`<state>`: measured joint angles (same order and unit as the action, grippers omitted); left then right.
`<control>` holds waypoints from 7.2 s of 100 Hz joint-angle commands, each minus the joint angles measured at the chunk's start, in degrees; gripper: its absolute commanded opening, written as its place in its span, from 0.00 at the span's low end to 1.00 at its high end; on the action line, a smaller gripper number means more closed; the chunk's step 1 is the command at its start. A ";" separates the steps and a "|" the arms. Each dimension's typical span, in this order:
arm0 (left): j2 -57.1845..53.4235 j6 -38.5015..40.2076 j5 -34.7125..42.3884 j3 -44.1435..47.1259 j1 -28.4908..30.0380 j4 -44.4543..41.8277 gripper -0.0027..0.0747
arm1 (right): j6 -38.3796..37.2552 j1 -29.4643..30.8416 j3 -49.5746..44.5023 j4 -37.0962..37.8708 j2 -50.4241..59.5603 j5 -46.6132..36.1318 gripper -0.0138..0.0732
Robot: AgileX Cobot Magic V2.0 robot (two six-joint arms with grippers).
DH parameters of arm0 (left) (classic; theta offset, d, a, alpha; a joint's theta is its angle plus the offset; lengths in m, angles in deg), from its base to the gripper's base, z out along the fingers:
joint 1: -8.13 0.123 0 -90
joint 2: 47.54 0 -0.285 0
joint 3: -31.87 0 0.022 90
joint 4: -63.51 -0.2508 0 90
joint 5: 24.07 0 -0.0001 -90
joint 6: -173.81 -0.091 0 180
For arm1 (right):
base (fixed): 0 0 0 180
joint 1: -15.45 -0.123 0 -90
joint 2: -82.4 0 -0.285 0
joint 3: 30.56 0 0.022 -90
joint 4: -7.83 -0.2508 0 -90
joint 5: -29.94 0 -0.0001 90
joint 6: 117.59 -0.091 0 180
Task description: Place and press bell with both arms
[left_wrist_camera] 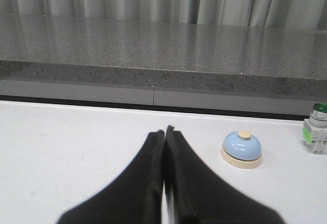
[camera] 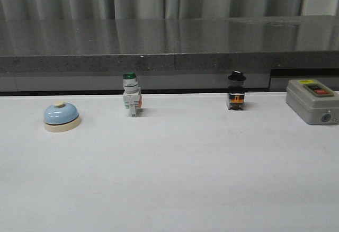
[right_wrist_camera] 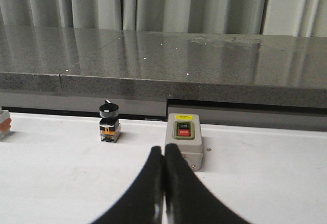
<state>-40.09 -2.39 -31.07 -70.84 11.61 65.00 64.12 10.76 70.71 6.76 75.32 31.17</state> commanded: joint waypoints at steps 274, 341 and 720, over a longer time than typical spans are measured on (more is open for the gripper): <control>100.44 -3.38 -34.12 -81.38 -13.72 4.25 0.79 | 0.02 0.14 0.85 0.44 1.01 -4.90 0.09; 117.22 -3.38 -35.07 -88.66 -13.72 7.23 0.79 | 0.02 0.14 0.85 0.44 1.01 -4.90 0.09; 85.60 12.02 -32.58 -76.95 -14.67 -8.56 0.01 | 0.02 0.14 0.85 0.44 1.01 -4.90 0.09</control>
<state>51.63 8.98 -68.54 -149.82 -5.20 56.12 64.12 10.76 70.71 6.76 75.32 31.17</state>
